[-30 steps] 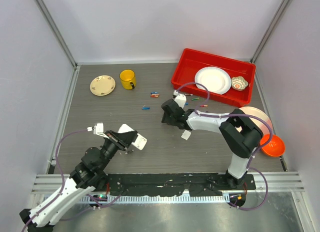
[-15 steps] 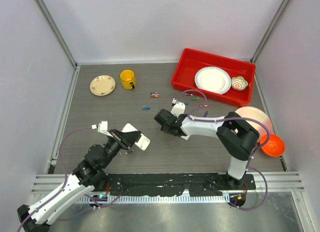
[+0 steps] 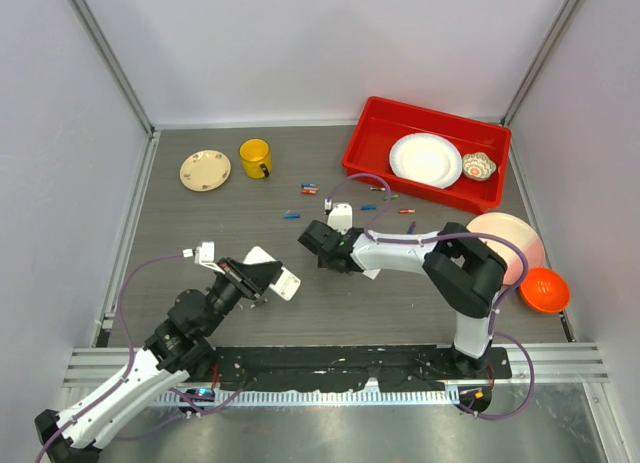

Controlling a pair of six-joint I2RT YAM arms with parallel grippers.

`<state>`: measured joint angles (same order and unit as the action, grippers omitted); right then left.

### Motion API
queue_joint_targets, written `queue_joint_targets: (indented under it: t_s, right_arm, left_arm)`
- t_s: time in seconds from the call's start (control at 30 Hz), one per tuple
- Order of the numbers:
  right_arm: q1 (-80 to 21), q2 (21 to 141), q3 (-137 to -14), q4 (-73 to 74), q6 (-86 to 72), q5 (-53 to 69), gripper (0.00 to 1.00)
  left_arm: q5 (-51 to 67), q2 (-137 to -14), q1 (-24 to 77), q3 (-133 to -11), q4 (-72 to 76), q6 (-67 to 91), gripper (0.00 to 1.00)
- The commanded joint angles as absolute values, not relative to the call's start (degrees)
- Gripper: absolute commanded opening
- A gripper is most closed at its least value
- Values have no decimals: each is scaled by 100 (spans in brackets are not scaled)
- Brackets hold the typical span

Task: Load the batteries into the remote control
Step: Adjust the battery at the center of the board.

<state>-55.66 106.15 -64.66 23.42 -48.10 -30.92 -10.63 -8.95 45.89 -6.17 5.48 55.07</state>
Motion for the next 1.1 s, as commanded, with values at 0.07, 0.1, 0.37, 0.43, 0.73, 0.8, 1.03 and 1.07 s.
queue_joint_targets:
  t_s: [0.07, 0.1, 0.37, 0.43, 0.73, 0.8, 1.03, 1.07]
  right_arm:
    - [-5564, 10916, -6548, 2724, -4614, -2830, 28]
    - [-5563, 10925, -6557, 2742, -4632, -2839, 31]
    - [-5563, 10697, -6697, 2847, -4685, -2848, 47]
    - [-5572, 10530, -6732, 2865, -4641, -2848, 52]
    - [-5563, 9757, -6873, 2909, -4036, -2979, 86]
    - [-5563, 9642, -6917, 2716, -3299, -2909, 83]
    - [-5432, 9536, -6768, 2286, -1215, -2093, 57]
    - [-5414, 9519, -6672, 2155, -1074, -1866, 59]
  left_arm:
    - [-1011, -844, 4570, -650, 756, 5476, 0]
    - [-1002, -844, 4570, -650, 738, 5476, 0]
    - [-993, -800, 4570, -668, 650, 5484, 0]
    - [-984, -791, 4570, -668, 642, 5493, 0]
    - [-905, -870, 4562, -729, 615, 5546, 0]
    - [-905, -844, 4570, -729, 607, 5546, 0]
    - [-914, -616, 4570, -703, 466, 5599, 0]
    - [-914, -572, 4570, -694, 431, 5616, 0]
